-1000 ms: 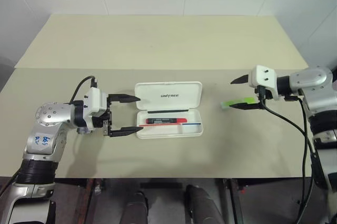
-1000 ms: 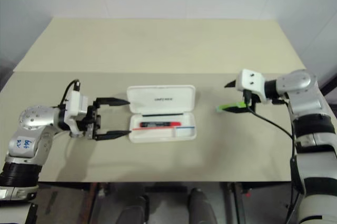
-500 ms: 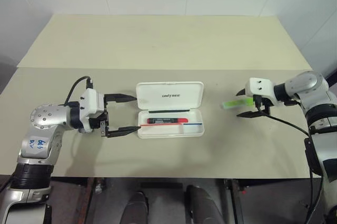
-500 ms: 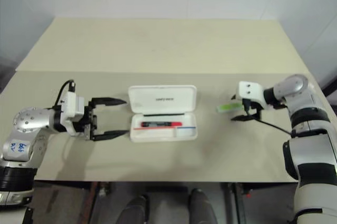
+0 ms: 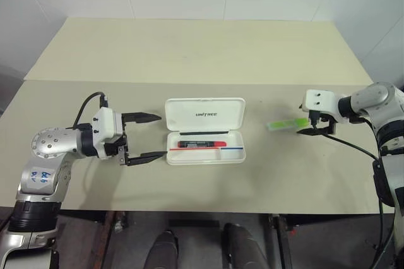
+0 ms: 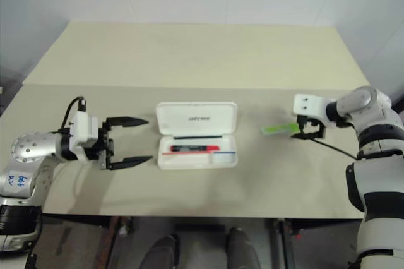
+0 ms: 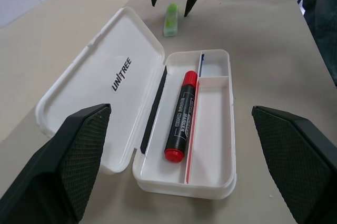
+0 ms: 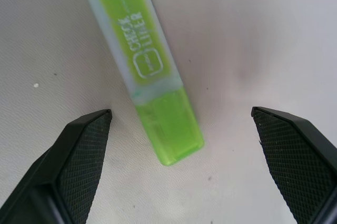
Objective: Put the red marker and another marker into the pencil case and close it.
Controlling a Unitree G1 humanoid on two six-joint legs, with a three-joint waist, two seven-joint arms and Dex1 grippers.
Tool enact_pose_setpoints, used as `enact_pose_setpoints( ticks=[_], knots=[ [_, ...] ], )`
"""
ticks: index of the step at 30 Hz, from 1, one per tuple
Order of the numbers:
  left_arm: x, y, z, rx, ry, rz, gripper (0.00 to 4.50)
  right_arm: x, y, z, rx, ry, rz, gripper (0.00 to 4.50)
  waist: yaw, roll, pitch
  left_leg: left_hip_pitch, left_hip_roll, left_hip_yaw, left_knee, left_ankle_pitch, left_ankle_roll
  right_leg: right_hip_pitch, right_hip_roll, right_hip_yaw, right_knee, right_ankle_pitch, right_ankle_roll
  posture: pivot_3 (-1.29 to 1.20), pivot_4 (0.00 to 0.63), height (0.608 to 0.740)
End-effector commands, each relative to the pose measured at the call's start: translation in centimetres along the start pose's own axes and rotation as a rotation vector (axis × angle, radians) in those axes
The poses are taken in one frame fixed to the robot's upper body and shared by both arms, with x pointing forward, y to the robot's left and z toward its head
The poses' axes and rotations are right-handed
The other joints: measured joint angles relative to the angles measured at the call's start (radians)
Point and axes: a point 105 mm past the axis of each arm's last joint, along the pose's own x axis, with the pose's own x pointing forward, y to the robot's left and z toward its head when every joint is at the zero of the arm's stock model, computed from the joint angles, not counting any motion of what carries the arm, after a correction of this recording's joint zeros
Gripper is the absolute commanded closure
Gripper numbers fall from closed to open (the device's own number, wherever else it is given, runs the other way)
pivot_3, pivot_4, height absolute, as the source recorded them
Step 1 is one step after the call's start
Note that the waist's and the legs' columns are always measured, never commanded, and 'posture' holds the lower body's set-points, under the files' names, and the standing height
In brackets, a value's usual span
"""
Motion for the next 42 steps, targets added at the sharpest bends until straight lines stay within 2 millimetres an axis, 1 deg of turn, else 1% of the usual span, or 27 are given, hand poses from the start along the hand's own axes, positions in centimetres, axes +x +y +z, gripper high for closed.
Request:
enact_pose_setpoints(
  ticks=[1, 4, 5, 8, 9, 10, 17, 25, 28, 30, 35, 38, 42],
  knots=[
    [-0.3, 0.1, 1.0, 0.047, -0.008, 0.005, 0.0, -0.6, 0.9, -2.0, 0.036, 0.093, 0.059, 0.43, 0.001, 0.0, 0.0, 0.0, 0.0, 0.0, 0.0, 0.0, 0.0, 0.0, 0.0, 0.0, 0.0, 0.0, 0.0, 0.0, 0.15, 0.74],
    [-0.2, 0.1, 1.1, 0.046, -0.011, 0.002, 0.0, -0.2, 1.5, -1.6, 0.045, 0.077, 0.109, 1.29, 0.001, 0.0, 0.0, 0.0, 0.0, 0.0, 0.0, 0.0, 0.0, 0.0, 0.0, 0.0, 0.0, 0.0, 0.0, 0.0, 0.15, 0.74],
    [-0.2, 0.1, 1.1, 0.045, -0.012, 0.001, 0.0, -0.2, 1.6, -1.6, 0.048, 0.072, 0.123, 1.73, 0.0, 0.0, 0.0, 0.0, 0.0, 0.0, 0.0, 0.0, 0.0, 0.0, 0.0, 0.0, 0.0, 0.0, 0.0, 0.0, 0.15, 0.74],
    [-0.1, 0.1, 1.1, 0.044, -0.014, -0.001, 0.0, 0.0, 2.1, -1.3, 0.052, 0.058, 0.161, 2.78, 0.0, 0.0, 0.0, 0.0, 0.0, 0.0, -0.001, 0.0, 0.0, 0.0, 0.0, 0.0, 0.0, 0.0, 0.0, 0.0, 0.15, 0.74],
    [-0.1, 0.0, 1.1, 0.043, -0.015, -0.003, 0.0, 0.2, 2.3, -1.3, 0.047, 0.061, 0.175, 3.13, -0.001, 0.0, 0.0, 0.0, 0.0, 0.0, -0.001, 0.0, 0.0, 0.0, 0.0, 0.0, 0.001, 0.0, 0.0, 0.0, 0.15, 0.74],
    [0.0, 0.0, 1.1, 0.042, -0.018, -0.004, 0.0, 0.4, 2.3, -1.2, 0.048, 0.057, 0.173, 3.36, -0.002, 0.0, 0.0, 0.0, 0.0, 0.0, -0.001, 0.0, 0.0, 0.0, 0.0, 0.0, 0.001, 0.0, 0.0, 0.0, 0.15, 0.74],
    [0.2, -0.2, 1.0, 0.04, -0.016, -0.012, 0.0, 0.8, 2.3, -1.2, 0.063, 0.056, 0.162, 3.4, -0.004, 0.0, 0.0, 0.001, 0.0, 0.0, -0.001, 0.0, 0.0, 0.0, 0.0, 0.0, 0.001, -0.001, 0.0, 0.0, 0.15, 0.74],
    [0.5, -0.1, 1.0, 0.045, -0.023, -0.015, 0.0, 0.8, 3.0, -1.7, 0.075, 0.062, 0.191, 3.4, -0.004, -0.001, -0.001, 0.001, 0.0, 0.0, -0.001, 0.0, 0.0, 0.0, 0.0, 0.0, 0.001, -0.001, 0.0, 0.0, 0.15, 0.74],
    [0.6, 0.0, 1.0, 0.045, -0.025, -0.017, 0.0, 0.8, 3.1, -0.4, 0.195, -0.044, 0.232, 3.4, -0.003, -0.001, -0.001, 0.001, 0.0, 0.0, -0.001, 0.0, 0.0, 0.0, 0.0, 0.0, 0.001, -0.001, 0.0, 0.0, 0.15, 0.74],
    [0.6, 0.0, 0.9, 0.044, -0.025, -0.018, 0.0, 0.7, 3.1, 0.6, 0.23, -0.106, 0.261, 3.4, -0.004, -0.001, -0.001, 0.001, 0.0, 0.0, -0.002, 0.0, 0.0, 0.0, 0.0, 0.0, 0.001, -0.001, 0.0, 0.0, 0.15, 0.74],
    [0.6, -0.1, 0.8, 0.041, -0.027, -0.02, 0.0, 0.4, 2.8, 1.2, 0.212, -0.146, 0.258, 3.4, -0.01, -0.001, -0.001, 0.001, 0.0, 0.0, -0.002, 0.0, 0.0, 0.0, 0.001, 0.0, 0.002, -0.001, 0.0, 0.0, 0.15, 0.74],
    [0.9, 0.0, 0.8, 0.04, -0.033, -0.026, 0.0, 0.1, 2.7, 1.1, 0.183, -0.153, 0.245, 3.4, -0.01, -0.001, -0.001, 0.001, 0.0, 0.0, -0.002, 0.0, 0.0, 0.0, 0.0, 0.0, 0.002, -0.001, 0.0, 0.0, 0.15, 0.74],
    [1.0, 0.0, 0.7, 0.036, -0.036, -0.034, 0.0, -0.6, 2.7, 2.1, 0.16, -0.218, 0.274, 3.4, -0.01, -0.001, -0.001, 0.001, 0.0, 0.0, -0.001, 0.0, 0.0, 0.0, 0.001, 0.0, 0.002, -0.001, 0.0, 0.0, 0.15, 0.74]
  ],
)
